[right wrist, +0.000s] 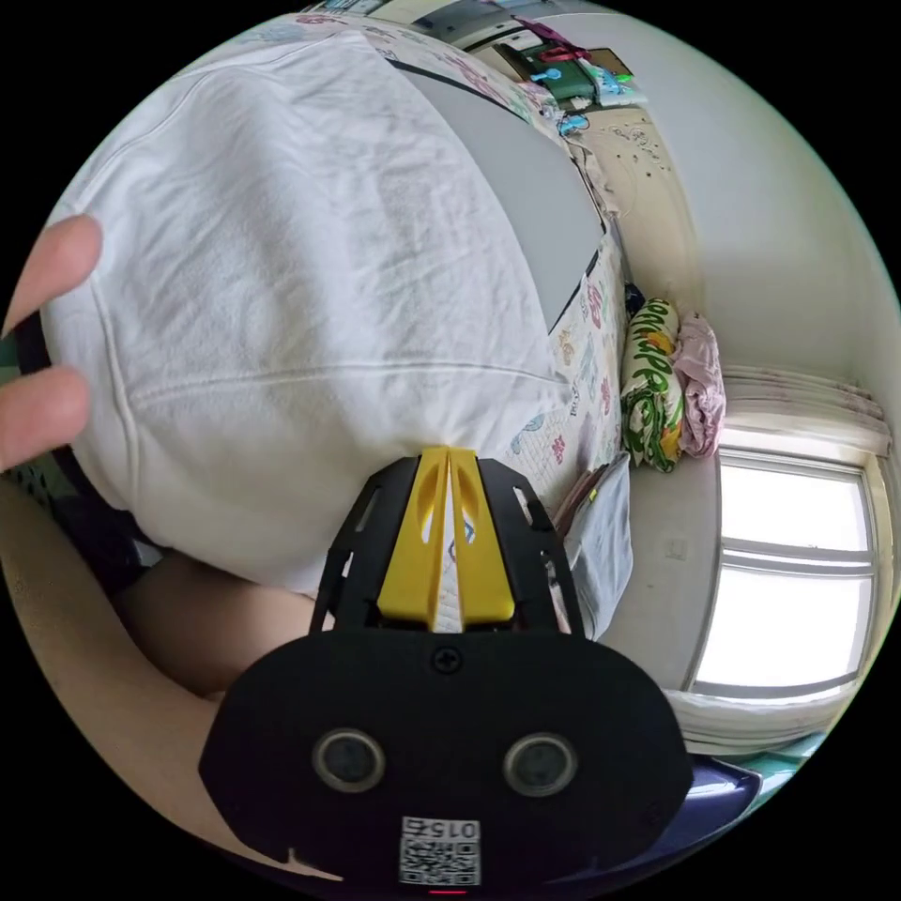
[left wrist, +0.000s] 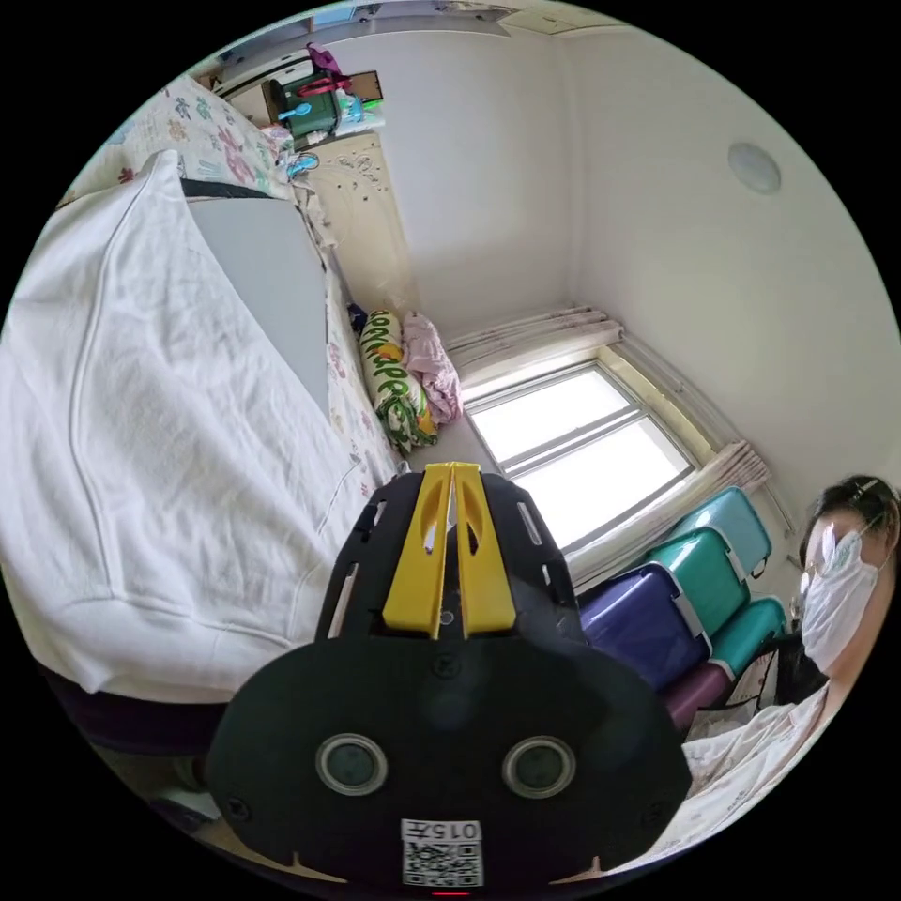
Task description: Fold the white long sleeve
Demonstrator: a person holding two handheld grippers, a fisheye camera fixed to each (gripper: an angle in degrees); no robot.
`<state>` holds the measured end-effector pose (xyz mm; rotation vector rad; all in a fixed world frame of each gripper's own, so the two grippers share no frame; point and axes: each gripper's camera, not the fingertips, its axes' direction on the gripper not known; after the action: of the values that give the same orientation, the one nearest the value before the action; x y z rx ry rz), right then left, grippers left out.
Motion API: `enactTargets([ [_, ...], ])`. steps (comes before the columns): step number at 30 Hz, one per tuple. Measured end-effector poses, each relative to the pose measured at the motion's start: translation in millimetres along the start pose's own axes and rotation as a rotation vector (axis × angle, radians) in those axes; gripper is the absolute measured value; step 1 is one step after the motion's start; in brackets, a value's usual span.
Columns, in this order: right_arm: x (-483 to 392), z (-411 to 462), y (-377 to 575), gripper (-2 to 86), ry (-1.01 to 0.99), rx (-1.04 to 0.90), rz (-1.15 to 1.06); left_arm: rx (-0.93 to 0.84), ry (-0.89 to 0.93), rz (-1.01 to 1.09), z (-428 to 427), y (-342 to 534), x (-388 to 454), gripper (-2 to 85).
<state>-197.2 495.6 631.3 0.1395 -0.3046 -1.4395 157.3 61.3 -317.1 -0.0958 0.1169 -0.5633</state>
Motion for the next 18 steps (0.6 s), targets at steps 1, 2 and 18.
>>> enactTargets([
  [1, 1.7, 9.5, 6.6, -1.0, -0.014, 0.007, 0.009, 0.018, 0.059, 0.013, -3.3, -3.9, -4.7, -1.0],
  [2, 3.6, 18.1, 13.2, -1.0, -0.020, 0.014, 0.017, 0.023, 0.110, 0.002, -4.7, -8.1, -10.2, -1.0],
  [18, 25.3, 106.1, 88.1, -0.7, 0.004, 0.044, 0.036, 0.017, 0.337, 0.006, -39.7, -70.5, -33.1, -0.9],
])
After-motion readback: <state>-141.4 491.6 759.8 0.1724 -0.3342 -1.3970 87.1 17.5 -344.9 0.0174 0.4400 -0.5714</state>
